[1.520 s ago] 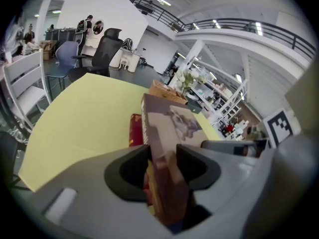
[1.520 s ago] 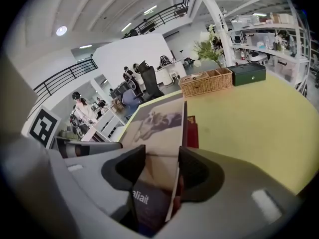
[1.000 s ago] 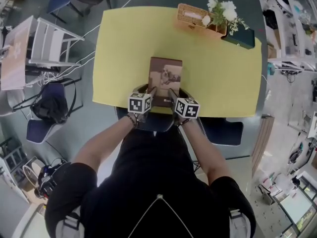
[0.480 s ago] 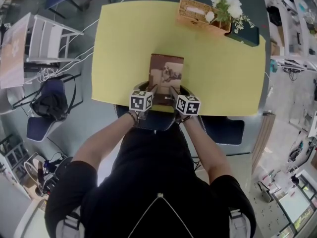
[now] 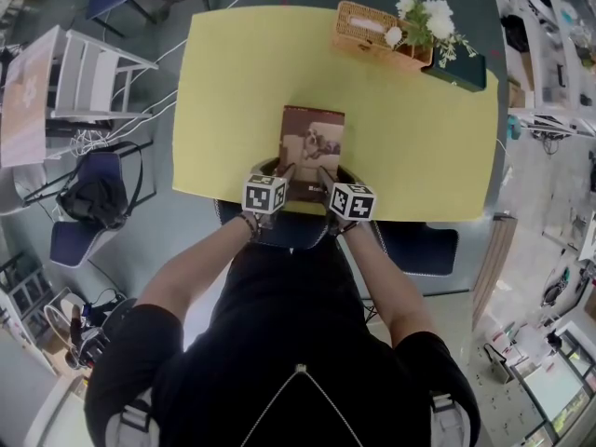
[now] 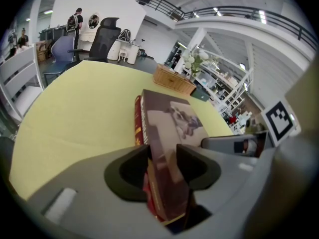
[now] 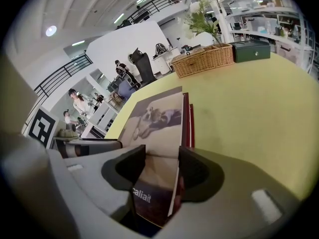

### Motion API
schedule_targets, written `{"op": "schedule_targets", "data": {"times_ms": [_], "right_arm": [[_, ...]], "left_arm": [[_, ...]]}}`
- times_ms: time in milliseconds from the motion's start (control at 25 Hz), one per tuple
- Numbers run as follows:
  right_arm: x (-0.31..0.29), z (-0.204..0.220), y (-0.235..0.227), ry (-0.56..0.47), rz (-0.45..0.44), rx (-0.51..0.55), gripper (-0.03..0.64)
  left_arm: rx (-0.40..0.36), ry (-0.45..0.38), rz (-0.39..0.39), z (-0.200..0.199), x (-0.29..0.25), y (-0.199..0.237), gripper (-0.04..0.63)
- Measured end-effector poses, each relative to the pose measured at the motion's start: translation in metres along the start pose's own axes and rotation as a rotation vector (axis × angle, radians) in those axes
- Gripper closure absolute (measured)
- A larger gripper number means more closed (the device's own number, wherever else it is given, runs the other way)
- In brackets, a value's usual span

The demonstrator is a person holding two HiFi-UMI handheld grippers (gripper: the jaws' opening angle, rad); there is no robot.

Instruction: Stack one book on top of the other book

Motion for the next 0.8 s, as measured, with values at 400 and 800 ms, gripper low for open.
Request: {"op": "schedule_targets", "data": {"times_ms": [400, 800], "right_arm": [[-0.002, -0.001, -0.002, 0.003, -0.015, 0.009, 0.404], [0.018, -0.008, -0.014, -0.064, -0.064, -0.108, 0.371]], "left_arm": [[-0.002, -0.002, -0.004, -0.001, -0.002, 0.0, 0.4], [0.034, -0.047, -0.01, -0.004, 0.016, 0.013, 0.356]]}}
Point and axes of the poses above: the fingertips, and each gripper's own axes: x backward along the fingers, y to its left, z out of its underside, the point moved 3 cm from there along x, backward along the fingers, and after that the axes turned 13 degrees about -x, right-handed, at the moved point
